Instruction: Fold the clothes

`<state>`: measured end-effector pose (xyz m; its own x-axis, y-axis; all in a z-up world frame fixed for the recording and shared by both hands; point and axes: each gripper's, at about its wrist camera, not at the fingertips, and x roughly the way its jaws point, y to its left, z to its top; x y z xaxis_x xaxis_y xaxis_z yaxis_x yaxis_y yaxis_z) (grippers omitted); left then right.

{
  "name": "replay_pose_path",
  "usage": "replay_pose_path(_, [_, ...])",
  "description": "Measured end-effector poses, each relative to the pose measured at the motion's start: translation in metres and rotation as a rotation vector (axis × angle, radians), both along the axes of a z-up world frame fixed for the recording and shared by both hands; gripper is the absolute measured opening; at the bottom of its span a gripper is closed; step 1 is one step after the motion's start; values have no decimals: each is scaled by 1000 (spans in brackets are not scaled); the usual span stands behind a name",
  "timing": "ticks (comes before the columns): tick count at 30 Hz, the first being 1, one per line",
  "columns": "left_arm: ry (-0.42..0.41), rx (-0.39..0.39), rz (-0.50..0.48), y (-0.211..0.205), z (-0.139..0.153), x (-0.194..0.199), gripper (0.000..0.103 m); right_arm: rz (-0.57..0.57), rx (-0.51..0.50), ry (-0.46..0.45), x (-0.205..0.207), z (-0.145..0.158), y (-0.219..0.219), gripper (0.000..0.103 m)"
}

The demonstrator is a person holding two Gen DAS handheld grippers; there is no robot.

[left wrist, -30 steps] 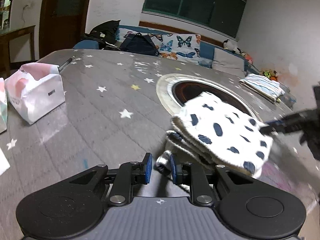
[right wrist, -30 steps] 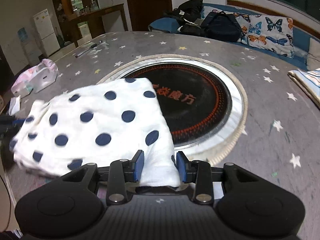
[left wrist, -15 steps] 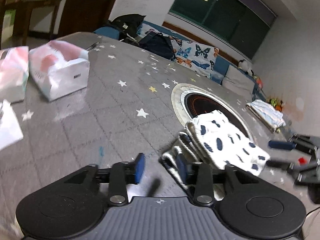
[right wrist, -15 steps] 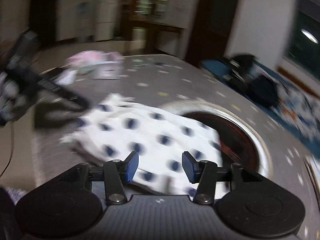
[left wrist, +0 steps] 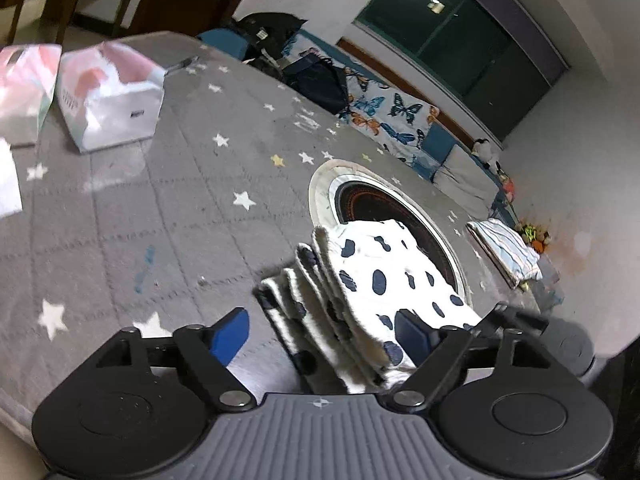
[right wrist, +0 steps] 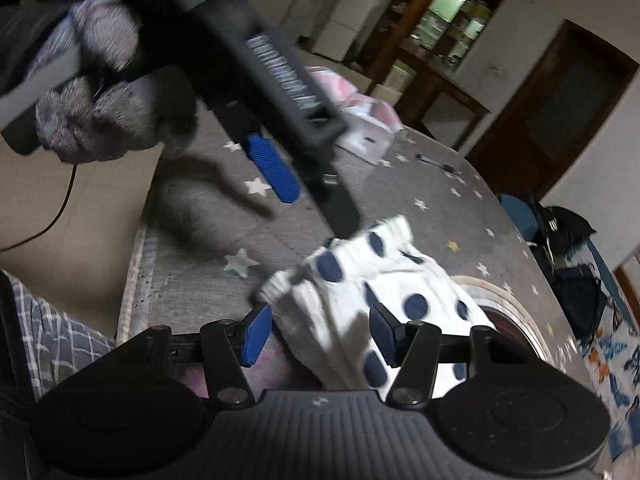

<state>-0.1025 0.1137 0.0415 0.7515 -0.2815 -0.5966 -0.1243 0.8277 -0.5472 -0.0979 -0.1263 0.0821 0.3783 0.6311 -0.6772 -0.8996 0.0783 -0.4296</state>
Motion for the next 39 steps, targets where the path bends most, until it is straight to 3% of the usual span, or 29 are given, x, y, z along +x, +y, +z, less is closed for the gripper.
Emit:
replay_pose_path(6, [35, -78, 47, -3, -2, 2, 93, 33, -51, -101, -16, -18, 13, 54])
replay_pose_path(8, [53, -116, 60, -5, -5, 3, 94, 27, -47, -121, -19, -21, 14, 49])
replay_pose_path(11, [76, -162, 83, -7, -9, 4, 96, -9, -12, -91, -17, -17, 15, 37])
replay_pose_path(16, [101, -284, 132, -5, -18, 4, 97, -62, 68, -31, -11, -7, 9, 29])
replay_pose_path(23, [116, -452, 220, -3, -30, 2, 100, -117, 160, 35, -4, 7, 0, 25])
replay_pose_path(30, [136, -493, 243, -8, -40, 14, 100, -127, 193, 81, 3, 14, -13, 25])
replay_pose_path(34, [115, -505, 255, -10, -43, 25, 89, -127, 202, 88, 4, 16, -20, 24])
replay_pose_path(36, [121, -526, 264, -8, -48, 29, 79, -126, 207, 92, 5, 16, -23, 24])
replay_pose_path(38, [129, -547, 273, -5, -54, 31, 60, -126, 212, 96, 5, 17, -27, 24])
replay_pose_path(39, [130, -550, 271, -4, -56, 31, 56, -125, 213, 97, 5, 17, -28, 24])
